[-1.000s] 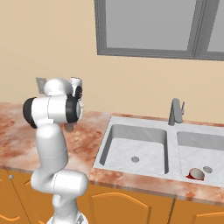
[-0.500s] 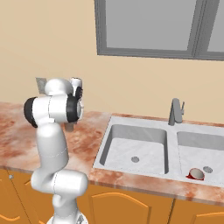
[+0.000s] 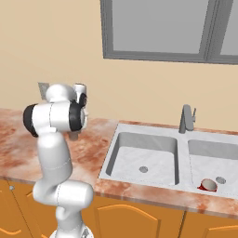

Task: Move any existing items from the left basin to the right basin for drying. Then move the glass cup from the counter to the left basin of the sink for washing.

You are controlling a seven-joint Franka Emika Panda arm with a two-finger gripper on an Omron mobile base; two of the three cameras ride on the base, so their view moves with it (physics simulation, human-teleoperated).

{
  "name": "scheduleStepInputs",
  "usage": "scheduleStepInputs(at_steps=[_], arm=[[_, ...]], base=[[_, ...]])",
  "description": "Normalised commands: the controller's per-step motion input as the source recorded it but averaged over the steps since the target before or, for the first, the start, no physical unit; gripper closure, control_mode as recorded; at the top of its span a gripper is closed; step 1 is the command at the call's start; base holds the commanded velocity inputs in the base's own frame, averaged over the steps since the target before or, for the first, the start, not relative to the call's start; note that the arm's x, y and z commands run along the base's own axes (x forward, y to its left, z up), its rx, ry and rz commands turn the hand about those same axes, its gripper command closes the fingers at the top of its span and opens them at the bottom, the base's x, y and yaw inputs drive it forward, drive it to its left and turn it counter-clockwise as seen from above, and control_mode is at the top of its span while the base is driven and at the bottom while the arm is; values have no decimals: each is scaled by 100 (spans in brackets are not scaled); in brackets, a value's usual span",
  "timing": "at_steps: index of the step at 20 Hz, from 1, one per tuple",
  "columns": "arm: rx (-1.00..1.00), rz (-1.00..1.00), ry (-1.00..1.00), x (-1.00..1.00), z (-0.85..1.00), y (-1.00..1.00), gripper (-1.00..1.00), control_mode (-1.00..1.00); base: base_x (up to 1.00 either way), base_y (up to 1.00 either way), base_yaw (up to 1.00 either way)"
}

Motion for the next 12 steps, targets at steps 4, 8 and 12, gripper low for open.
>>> scheduleStepInputs(at_steps=[4,8,12], arm=[[0,0,-1,-29,-29,0,100,-100],[0,0,1,-4,-7,0,100,-100],[0,0,0,0,0,0,100,-100]], base=[[0,0,0],[0,0,0],[0,0,0]])
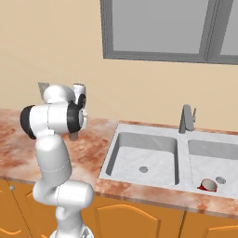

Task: Move any existing items from the left basin to the right basin for drying. Then move the glass cup from the counter to the left basin of the sink for washing.

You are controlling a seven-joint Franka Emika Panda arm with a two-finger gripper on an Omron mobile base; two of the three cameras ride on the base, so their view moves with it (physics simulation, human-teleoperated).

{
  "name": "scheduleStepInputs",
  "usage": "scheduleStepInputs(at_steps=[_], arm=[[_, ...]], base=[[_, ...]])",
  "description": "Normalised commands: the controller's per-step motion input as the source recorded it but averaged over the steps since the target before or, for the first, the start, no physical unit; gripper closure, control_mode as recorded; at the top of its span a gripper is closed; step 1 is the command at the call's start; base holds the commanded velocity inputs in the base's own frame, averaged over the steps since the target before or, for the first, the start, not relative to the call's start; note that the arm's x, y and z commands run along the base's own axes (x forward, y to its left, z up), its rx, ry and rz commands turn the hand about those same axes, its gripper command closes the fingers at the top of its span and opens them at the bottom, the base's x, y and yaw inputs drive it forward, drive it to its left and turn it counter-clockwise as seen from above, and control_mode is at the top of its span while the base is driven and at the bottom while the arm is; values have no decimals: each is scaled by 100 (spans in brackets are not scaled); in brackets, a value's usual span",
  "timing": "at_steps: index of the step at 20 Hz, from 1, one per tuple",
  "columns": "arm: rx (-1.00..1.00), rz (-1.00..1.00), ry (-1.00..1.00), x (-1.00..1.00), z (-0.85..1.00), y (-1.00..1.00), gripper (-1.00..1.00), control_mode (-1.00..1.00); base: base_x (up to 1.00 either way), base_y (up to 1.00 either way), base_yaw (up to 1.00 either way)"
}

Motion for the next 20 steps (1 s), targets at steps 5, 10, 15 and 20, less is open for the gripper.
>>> scheduleStepInputs(at_steps=[5,10,15,20], arm=[[0,0,-3,-8,2,0,100,-100],[0,0,-8,-18,32,-7,100,-100],[0,0,-9,-10,39,-26,100,-100],[0,-1,-9,-16,25,-43,100,-100]], base=[[0,0,0],[0,0,0],[0,0,0],[0,0,0]])
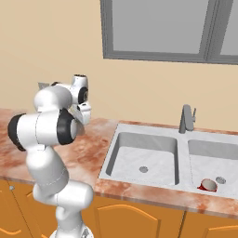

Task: Move any existing items from the left basin to the right basin for drying. Then move the glass cup from the counter to the left basin of the sink for washing.

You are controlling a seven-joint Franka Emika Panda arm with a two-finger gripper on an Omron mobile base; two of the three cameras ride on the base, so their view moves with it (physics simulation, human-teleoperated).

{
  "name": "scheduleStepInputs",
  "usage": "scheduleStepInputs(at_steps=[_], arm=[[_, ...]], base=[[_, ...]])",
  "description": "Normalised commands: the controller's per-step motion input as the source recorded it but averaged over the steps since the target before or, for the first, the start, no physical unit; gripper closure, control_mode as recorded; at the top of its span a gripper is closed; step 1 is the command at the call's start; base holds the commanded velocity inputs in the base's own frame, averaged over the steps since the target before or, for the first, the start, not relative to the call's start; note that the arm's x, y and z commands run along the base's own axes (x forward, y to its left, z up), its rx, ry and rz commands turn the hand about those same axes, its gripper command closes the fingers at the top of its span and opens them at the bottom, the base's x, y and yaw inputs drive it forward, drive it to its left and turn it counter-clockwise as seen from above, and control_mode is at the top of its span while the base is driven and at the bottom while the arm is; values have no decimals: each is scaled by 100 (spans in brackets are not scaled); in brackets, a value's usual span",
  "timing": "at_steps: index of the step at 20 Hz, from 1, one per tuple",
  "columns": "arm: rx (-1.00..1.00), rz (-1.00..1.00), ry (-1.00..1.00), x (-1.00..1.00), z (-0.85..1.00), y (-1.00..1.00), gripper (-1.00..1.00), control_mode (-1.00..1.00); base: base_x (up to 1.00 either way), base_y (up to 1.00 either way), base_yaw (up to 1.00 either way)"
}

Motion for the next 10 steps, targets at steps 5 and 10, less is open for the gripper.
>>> scheduleStepInputs(at_steps=[5,10], arm=[[0,-3,-8,-16,11,-64,100,-100],[0,-2,-7,-4,8,-71,100,-100]], base=[[0,0,0],[0,0,0]])
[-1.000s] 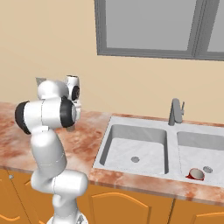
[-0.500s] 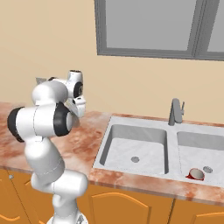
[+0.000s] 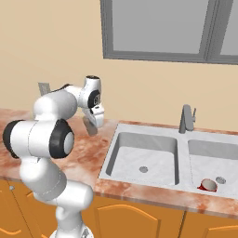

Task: Move any existing items from the left basin to the right basin for drying. Then move the glass cup from the counter to the left basin of the sink for washing.

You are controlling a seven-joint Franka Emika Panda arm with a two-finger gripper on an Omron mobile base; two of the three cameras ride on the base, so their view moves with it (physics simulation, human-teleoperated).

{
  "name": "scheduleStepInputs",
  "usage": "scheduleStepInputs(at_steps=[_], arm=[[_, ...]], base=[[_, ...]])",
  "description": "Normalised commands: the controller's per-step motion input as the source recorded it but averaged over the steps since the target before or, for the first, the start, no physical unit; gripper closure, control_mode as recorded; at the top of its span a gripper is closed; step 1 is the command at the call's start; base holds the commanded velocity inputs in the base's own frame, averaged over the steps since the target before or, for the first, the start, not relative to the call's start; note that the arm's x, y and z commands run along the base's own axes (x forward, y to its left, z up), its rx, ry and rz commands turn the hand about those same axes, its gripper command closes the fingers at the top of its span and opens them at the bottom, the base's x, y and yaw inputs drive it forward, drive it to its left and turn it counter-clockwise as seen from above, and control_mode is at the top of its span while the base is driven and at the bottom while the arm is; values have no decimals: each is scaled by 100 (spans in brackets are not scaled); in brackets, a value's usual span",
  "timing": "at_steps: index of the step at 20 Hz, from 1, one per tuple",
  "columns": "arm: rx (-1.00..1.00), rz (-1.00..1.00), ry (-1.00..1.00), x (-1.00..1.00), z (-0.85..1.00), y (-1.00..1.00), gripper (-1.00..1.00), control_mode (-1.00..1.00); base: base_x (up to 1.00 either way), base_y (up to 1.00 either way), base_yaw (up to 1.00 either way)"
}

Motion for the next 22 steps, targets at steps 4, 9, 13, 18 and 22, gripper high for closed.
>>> scheduleStepInputs(at_steps=[4,9,13,18,22], arm=[[0,-1,-4,0,5,-73,100,-100],[2,-1,0,0,0,-73,100,-100],[3,-3,0,0,0,-73,100,-100],[2,-3,0,0,0,-65,100,-100],[0,-2,4,1,-17,-36,100,-100]], base=[[0,0,0],[0,0,0],[0,0,0],[0,0,0],[0,0,0]])
